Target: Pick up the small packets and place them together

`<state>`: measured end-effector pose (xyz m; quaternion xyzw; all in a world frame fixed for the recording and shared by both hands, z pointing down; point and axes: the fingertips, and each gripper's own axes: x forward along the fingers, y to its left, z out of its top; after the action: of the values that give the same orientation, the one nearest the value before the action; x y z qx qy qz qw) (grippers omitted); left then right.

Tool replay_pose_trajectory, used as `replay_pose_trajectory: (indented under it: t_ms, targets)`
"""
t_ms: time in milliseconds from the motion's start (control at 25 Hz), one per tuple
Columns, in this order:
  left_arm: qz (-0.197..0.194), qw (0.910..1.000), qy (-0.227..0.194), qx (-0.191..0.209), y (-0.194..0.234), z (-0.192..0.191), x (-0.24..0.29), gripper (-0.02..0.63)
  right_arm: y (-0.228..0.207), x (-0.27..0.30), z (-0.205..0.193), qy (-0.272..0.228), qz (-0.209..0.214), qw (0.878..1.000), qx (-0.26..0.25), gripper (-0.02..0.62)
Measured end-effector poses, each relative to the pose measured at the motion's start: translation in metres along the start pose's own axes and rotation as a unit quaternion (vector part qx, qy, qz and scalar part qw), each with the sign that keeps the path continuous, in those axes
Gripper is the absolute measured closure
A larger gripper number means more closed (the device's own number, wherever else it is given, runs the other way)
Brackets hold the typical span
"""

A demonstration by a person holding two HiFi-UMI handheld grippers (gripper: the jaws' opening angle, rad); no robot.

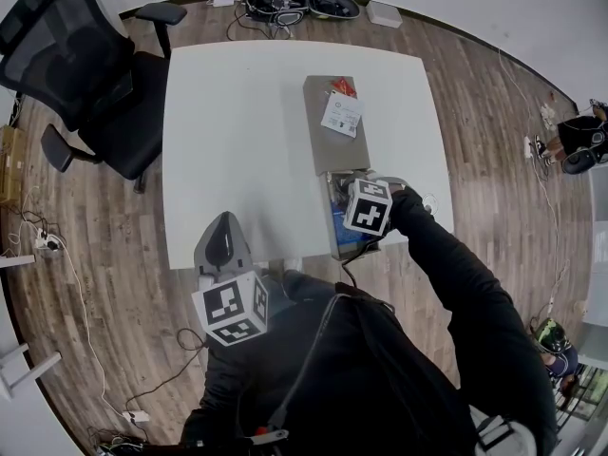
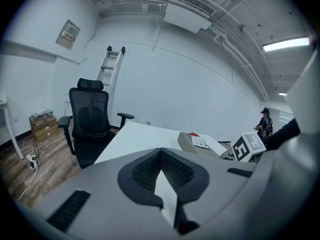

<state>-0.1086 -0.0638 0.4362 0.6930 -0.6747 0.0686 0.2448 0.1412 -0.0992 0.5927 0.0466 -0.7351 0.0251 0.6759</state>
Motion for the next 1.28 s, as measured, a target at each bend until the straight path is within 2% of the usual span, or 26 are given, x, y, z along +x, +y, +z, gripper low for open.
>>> replay_pose_trajectory:
  t_ms: [360,600,800,1080,1280]
  targets:
    - [-0.001,1.0000,0.000,0.004,0.000,0.001,0.001,0.607,0.003,-0.007,0.000,-0.007,-0.013,1.000,0.001,0.556]
    - [-0.004,1.0000,0.000,0.005,-0.002,0.002,0.001,0.607,0.006,-0.017,-0.003,-0.015,-0.019,1.000,0.004,0.560]
    - [-0.001,1.0000,-0.002,0.004,-0.002,0.002,0.002,0.607,0.003,-0.050,0.007,-0.049,-0.042,0.998,-0.005,0.560]
    - [-0.001,1.0000,-0.005,0.002,-0.003,0.006,0.005,0.607,-0.047,-0.090,0.025,-0.095,-0.104,0.990,0.012,0.560]
    - [0.003,1.0000,-0.004,0.002,-0.002,0.007,0.005,0.607,-0.082,-0.084,0.029,-0.092,-0.116,0.989,0.027,0.560]
